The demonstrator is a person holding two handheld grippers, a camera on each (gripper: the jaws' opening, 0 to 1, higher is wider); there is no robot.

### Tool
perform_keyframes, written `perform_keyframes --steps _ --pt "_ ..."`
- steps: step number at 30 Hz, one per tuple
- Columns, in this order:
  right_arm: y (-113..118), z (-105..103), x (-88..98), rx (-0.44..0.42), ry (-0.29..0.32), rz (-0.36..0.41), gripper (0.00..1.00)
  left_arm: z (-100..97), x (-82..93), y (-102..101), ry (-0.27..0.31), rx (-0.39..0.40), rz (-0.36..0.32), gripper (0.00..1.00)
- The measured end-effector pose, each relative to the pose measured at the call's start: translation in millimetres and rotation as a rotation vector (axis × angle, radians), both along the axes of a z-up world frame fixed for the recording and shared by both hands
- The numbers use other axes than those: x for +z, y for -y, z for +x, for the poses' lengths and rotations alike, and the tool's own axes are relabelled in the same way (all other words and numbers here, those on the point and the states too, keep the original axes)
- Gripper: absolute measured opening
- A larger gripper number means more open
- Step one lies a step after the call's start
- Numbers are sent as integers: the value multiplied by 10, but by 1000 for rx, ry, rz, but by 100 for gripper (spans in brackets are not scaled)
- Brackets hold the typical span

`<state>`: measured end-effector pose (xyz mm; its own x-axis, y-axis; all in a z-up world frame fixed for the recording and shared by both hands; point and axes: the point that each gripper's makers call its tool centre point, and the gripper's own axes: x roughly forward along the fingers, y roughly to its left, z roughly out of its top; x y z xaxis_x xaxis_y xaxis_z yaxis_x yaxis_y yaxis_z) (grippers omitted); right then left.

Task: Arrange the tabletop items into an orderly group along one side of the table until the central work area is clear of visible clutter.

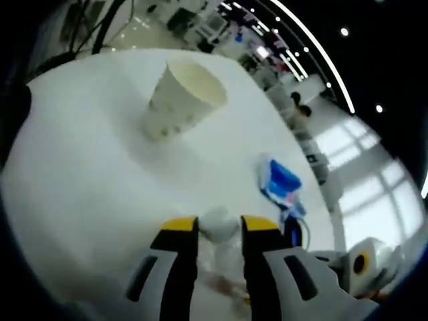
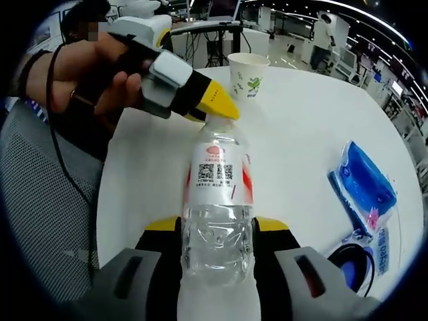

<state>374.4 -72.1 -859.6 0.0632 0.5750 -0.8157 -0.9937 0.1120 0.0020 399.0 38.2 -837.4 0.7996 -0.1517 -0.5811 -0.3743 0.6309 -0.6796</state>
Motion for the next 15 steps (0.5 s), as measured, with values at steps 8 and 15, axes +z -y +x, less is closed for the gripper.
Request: perform_keyframes --steps 8,15 --pt "22 31 34 -28 13 18 41 41 325 82 84 -81 108 21" --pt "-41 102 84 -101 -1 64 42 205 838 228 209 -220 296 21"
